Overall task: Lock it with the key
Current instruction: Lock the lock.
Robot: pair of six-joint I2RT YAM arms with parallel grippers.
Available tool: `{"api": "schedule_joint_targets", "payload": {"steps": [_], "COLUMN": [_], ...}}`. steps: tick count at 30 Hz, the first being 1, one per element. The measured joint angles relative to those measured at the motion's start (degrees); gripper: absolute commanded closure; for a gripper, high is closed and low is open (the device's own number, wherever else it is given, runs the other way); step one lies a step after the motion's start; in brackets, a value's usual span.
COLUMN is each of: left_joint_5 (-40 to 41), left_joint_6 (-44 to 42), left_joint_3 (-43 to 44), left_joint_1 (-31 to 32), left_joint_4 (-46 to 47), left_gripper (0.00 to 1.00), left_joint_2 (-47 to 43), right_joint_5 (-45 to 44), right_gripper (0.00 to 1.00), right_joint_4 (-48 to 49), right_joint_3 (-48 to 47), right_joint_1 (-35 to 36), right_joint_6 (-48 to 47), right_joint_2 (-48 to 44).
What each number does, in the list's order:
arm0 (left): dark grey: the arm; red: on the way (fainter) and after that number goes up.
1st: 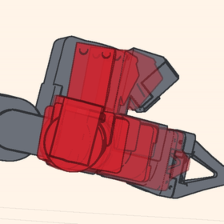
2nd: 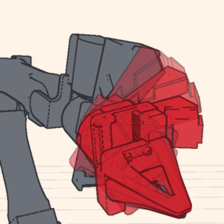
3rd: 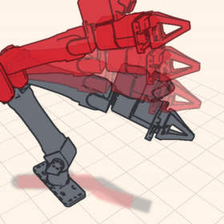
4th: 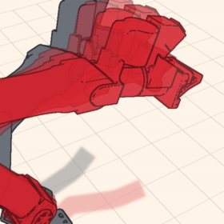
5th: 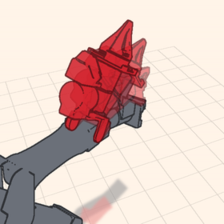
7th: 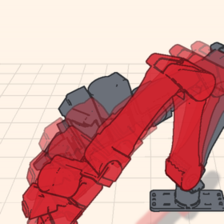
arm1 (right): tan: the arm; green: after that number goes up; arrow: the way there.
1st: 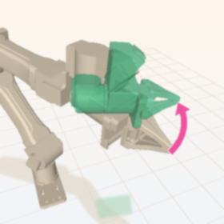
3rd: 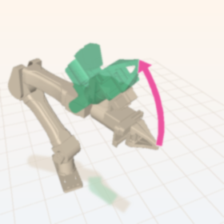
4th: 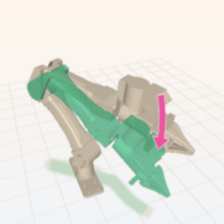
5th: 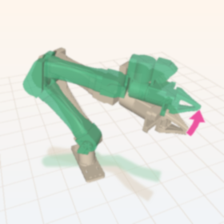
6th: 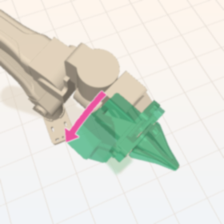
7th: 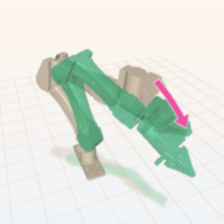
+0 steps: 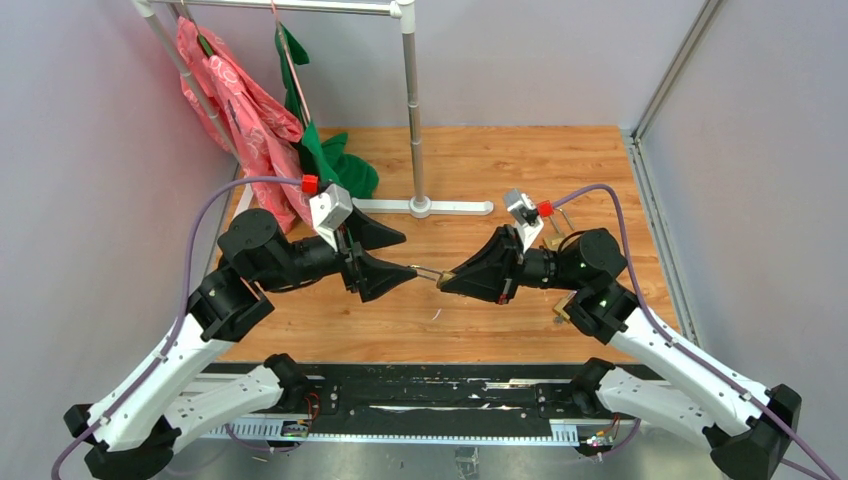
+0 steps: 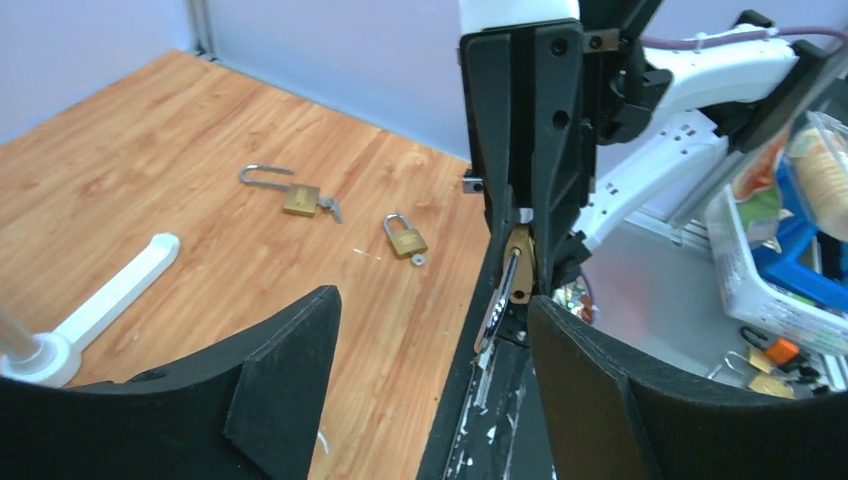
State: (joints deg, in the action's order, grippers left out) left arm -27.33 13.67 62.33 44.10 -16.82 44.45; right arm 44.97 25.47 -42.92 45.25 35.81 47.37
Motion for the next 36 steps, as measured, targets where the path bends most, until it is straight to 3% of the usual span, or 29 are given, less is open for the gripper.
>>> {"api": "schedule_joint_targets", "payload": {"steps": [4, 9, 20, 22, 26, 31, 36], "left_joint_5": [-4.61, -10.47, -16.0, -16.13, -16.5, -16.39, -16.5], "left_joint_6": [1.44, 4.26, 5.86, 5.84, 4.92, 3.48, 2.95], "left_joint_3": [0.7, 0.79, 0.79, 0.79, 0.83, 0.9, 0.87], "left_joint_1": [-0.48, -0.55, -0.66, -0.79, -0.79, -0.81, -0.83], "left_joint_4": [0.04, 1.77, 3.43, 3.41, 2.86, -0.57, -2.12], "left_gripper": [0.32, 0.54, 0.62, 0.57, 0.31, 0.3, 0.56], "left_joint_2": [0.02, 0.44, 4.24, 4.42, 4.42, 4.42, 3.87], "right_joint_5": [1.01, 1.11, 1.14, 1.16, 1.07, 1.11, 1.11], "right_gripper": [1.0, 1.0, 1.0, 1.0, 1.0, 1.0, 1.0], "right_joint_4": [-0.66, -1.62, -3.91, -4.15, -4.52, -4.37, -4.33], "right_joint_3": [-0.74, -0.74, -0.74, -0.74, -0.74, -0.74, -0.74], "right_joint_1": [0.0, 0.0, 0.0, 0.0, 0.0, 0.0, 0.0], "right_joint_6": [-0.55, -0.92, -1.2, -1.29, -1.55, -1.92, -2.21], "right_joint_2": [-0.42, -0.44, -0.26, -0.28, -0.28, -0.46, -0.61]}}
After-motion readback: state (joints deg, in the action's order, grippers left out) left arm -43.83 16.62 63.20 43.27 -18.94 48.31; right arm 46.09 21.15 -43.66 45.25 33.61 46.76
